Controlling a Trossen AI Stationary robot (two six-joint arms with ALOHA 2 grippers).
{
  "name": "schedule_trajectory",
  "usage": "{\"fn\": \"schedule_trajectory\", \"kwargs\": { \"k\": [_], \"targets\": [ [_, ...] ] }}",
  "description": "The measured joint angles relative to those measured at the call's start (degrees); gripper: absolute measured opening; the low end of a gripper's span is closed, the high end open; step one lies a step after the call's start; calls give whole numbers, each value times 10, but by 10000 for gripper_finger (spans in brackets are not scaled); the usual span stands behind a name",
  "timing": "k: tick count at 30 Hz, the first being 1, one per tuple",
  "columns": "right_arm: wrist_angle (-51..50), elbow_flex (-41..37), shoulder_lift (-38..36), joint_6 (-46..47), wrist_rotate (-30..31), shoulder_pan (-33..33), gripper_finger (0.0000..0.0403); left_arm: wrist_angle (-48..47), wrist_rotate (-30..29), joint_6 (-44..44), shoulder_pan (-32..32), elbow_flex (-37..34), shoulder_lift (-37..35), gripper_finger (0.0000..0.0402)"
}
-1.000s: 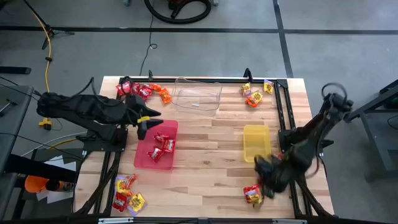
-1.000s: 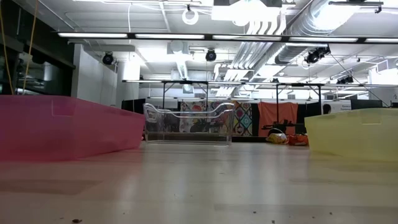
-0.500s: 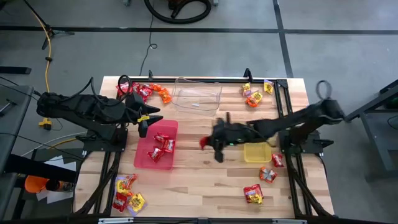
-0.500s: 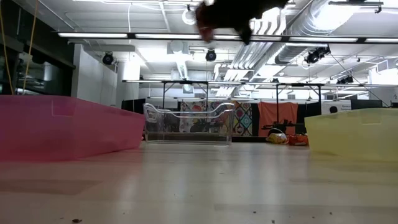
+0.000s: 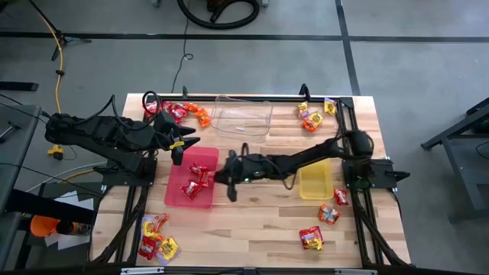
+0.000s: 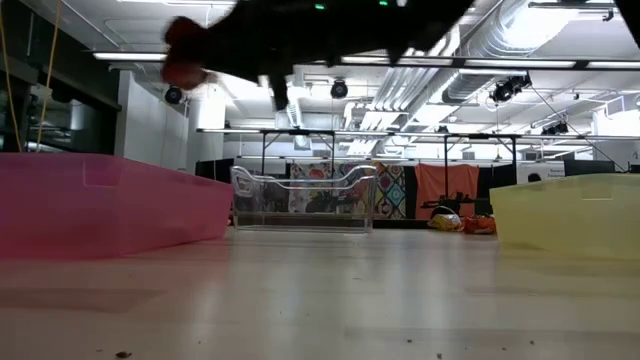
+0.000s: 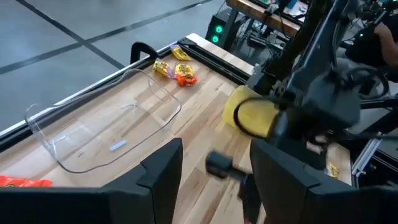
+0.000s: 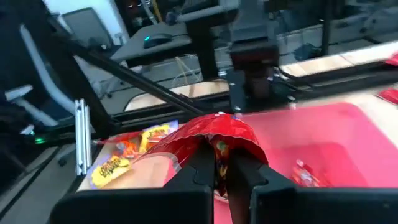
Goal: Sort candy
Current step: Put the red candy into the red bin
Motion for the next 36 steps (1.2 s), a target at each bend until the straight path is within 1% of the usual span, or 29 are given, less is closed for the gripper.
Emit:
{"fn": "schedule_trajectory", "kwargs": {
  "k": [5,7,9,12,16,18,20,22,24,31,34,36],
  "targets": [
    [-107,96,53,-1,-6,-3,5,37,2,38,-2,0,0,175],
    [-131,126,64,7,-5,-5,8,47,2,48,-2,0,-1,175],
    [-146,148,73,8,-5,-7,20,55,2,56,-2,0,-1,175],
    [-170,163,75,25,-16,-14,60,59,2,60,-2,0,-1,175],
    [-180,161,75,66,-30,-23,136,59,2,60,-2,0,-1,175],
    [-184,161,75,69,-30,-23,171,59,2,60,-2,0,-1,175],
    [-188,161,75,58,-30,-24,197,59,1,60,-2,0,-1,175],
    [-192,161,75,53,-30,-23,213,59,1,60,-2,0,-1,175],
    [-192,161,73,58,-30,-25,220,59,1,60,-2,0,-1,175],
    [-201,162,67,62,-35,-35,222,59,-10,69,-2,0,-1,175],
    [-255,176,67,40,-39,-38,222,58,-12,70,-2,0,-1,175],
    [-290,184,64,23,-56,-38,222,58,-13,69,-2,0,-1,175]
  ]
}}
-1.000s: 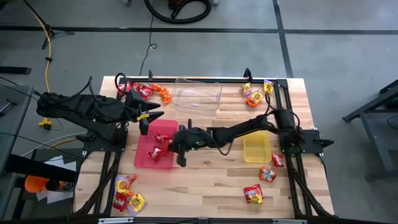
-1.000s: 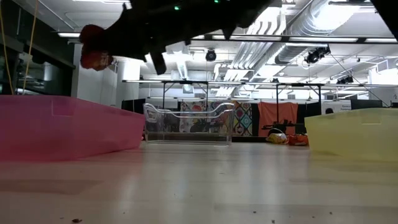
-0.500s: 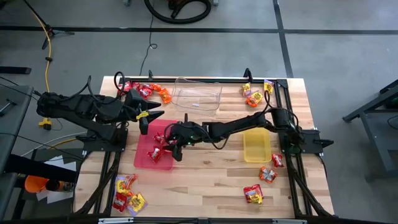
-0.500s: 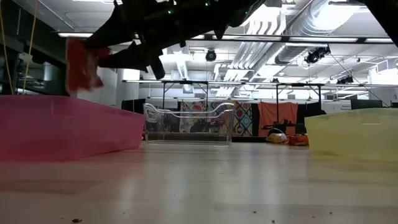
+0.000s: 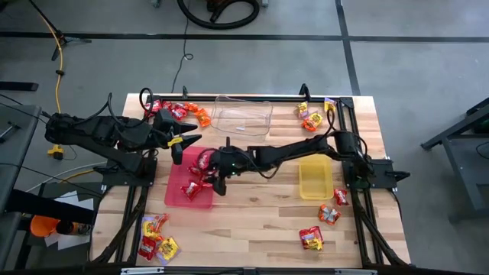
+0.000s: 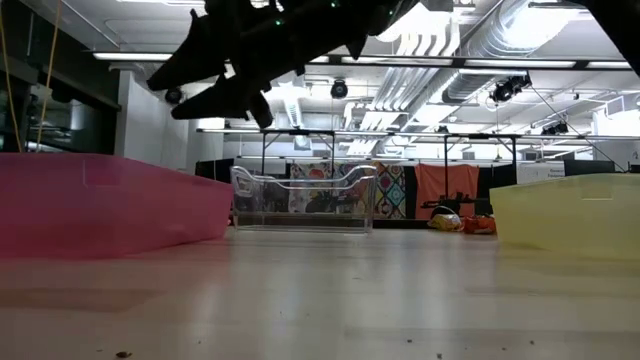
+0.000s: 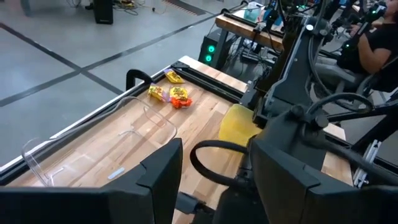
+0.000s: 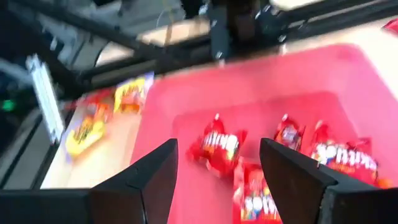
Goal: Sort candy
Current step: Put the red candy into the red bin
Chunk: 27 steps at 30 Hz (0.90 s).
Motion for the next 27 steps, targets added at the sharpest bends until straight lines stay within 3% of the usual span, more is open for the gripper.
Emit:
{"fn": "schedule_trajectory", "kwargs": {
  "k": [4,8,12,19,22,25,27],
  "targets": [
    [-83,1,-41,-59,10,0,222,-2,0,0,0,0,0,175],
    [-220,-2,-99,-124,56,-6,222,-7,0,4,0,-1,0,175],
    [-279,-71,-177,-125,81,-18,222,-14,0,5,0,-5,1,175],
    [-222,-332,-384,40,120,-11,222,-25,-5,9,2,-5,18,175],
    [-179,-416,-462,131,149,10,222,-70,-28,-29,24,-5,37,175],
    [-133,-474,-520,201,197,32,222,-138,-32,-66,93,-5,53,175],
    [-111,-498,-544,233,229,40,222,-170,-4,-90,164,-5,61,175]
  ]
}}
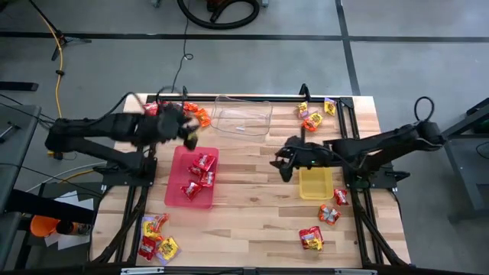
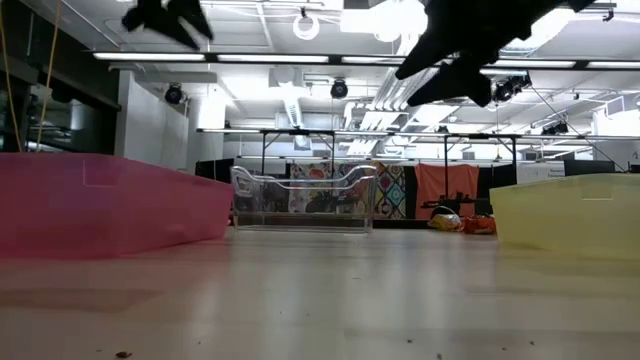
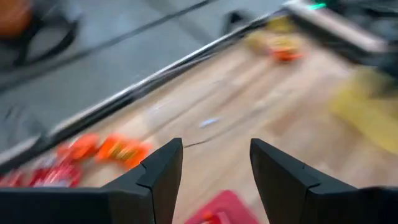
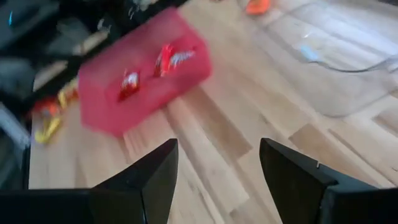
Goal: Sort candy
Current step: Put the red candy into the red bin
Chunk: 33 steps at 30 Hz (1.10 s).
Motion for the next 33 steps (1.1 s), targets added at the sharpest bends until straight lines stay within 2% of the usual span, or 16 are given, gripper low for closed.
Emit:
{"fn": "schedule_trajectory", "kwargs": {
  "k": [5,8,10,16,20,25,30,33],
  "targets": [
    [30,-18,-17,22,12,2,222,-67,118,14,187,0,40,174],
    [38,-18,-13,18,12,2,222,-89,147,44,259,0,85,174],
    [37,-18,-11,18,12,2,222,-105,146,62,293,0,114,174],
    [46,-18,-7,18,11,2,222,-101,138,105,355,-1,200,174],
    [47,-18,-7,18,11,3,222,-63,125,122,390,-53,233,174],
    [47,-18,-7,23,13,7,222,35,157,115,434,-139,236,174],
    [49,-18,-7,23,24,7,222,139,157,149,473,-170,236,174],
    [57,-18,-7,23,27,7,222,167,157,174,496,-174,236,174]
  ]
}}
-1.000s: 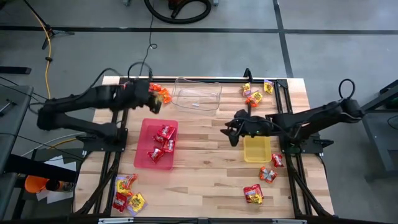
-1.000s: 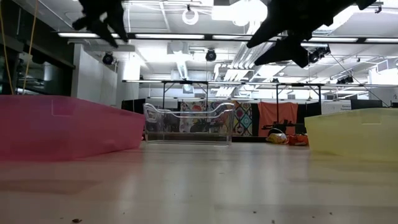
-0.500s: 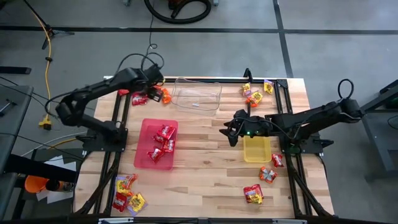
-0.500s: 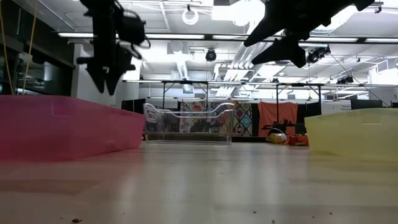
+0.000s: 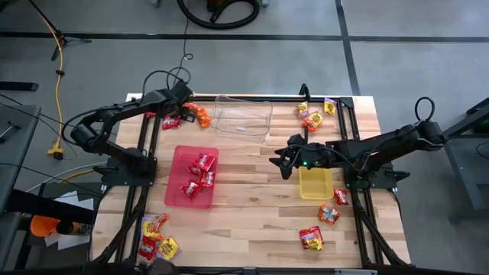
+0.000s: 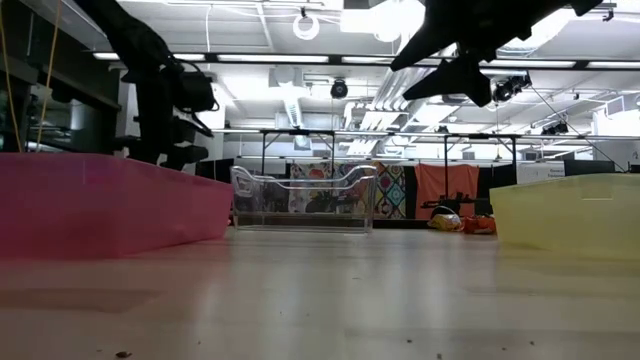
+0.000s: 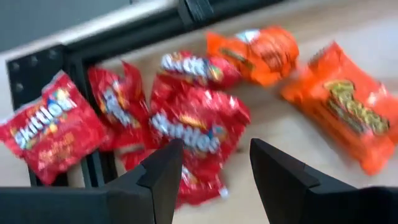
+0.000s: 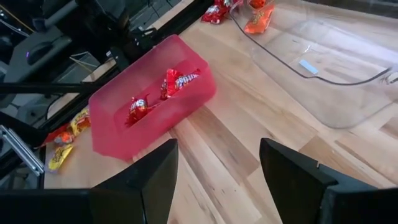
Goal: Sort candy
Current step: Put the red candy into the red bin
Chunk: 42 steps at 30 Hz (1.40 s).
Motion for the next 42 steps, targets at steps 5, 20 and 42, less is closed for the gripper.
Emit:
{"fn": "schedule_trajectory", "kwargs": {
  "k": [5,20,42],
  "targets": [
    [1,0,0,15,7,-1,222,16,3,6,39,0,2,174],
    [3,0,0,39,38,-1,222,41,40,14,39,2,84,157],
    [3,0,0,35,36,-1,222,-32,78,15,41,2,-118,0]
  ]
}}
